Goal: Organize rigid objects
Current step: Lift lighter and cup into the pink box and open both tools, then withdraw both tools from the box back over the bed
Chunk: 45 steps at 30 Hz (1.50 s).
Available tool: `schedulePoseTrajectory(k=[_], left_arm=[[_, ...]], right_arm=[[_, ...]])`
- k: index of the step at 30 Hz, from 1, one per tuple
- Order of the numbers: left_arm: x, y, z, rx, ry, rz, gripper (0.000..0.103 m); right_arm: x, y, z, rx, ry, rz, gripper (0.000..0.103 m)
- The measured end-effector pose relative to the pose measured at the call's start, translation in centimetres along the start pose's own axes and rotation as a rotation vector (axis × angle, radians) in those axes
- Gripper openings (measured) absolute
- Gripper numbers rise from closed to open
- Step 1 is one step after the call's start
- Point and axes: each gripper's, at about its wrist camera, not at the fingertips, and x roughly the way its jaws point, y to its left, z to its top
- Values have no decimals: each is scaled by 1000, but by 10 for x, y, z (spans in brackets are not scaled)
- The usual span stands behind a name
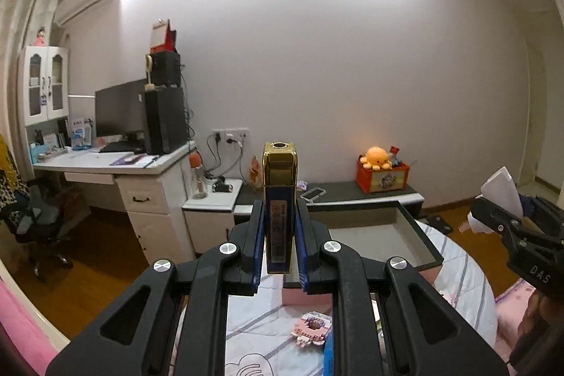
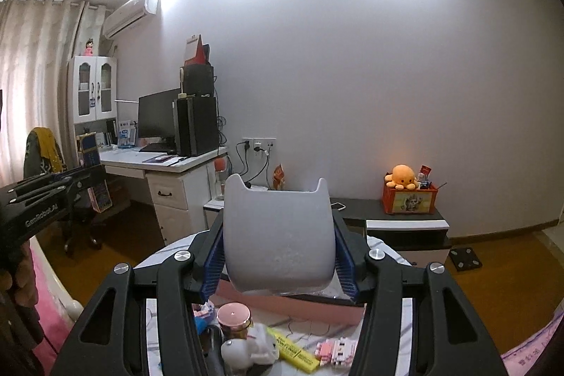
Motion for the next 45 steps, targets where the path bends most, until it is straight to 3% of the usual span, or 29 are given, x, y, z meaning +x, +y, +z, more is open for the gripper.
schedulePoseTrajectory(k=[10, 21, 31, 35, 37, 39, 45], left_arm=[[71, -20, 3, 43, 69, -23, 15], [178, -60, -35, 92, 264, -123, 15], [224, -76, -74, 122, 401, -150, 16], [225, -71, -76, 114, 404, -134, 19], [221, -67, -74, 97, 412, -134, 35], [214, -60, -72, 91, 391, -108, 60], [176, -32, -59, 41, 337, -55, 90]], right_arm=[[50, -14, -5, 4, 58, 13, 54], [141, -47, -43, 31, 240, -2, 54], [190, -60, -77, 49, 388, -8, 55], [196, -57, -81, 63, 406, 10, 55], [196, -56, -81, 69, 405, 27, 63], [192, -54, -78, 67, 388, 17, 79], [167, -50, -62, 78, 332, -8, 80]])
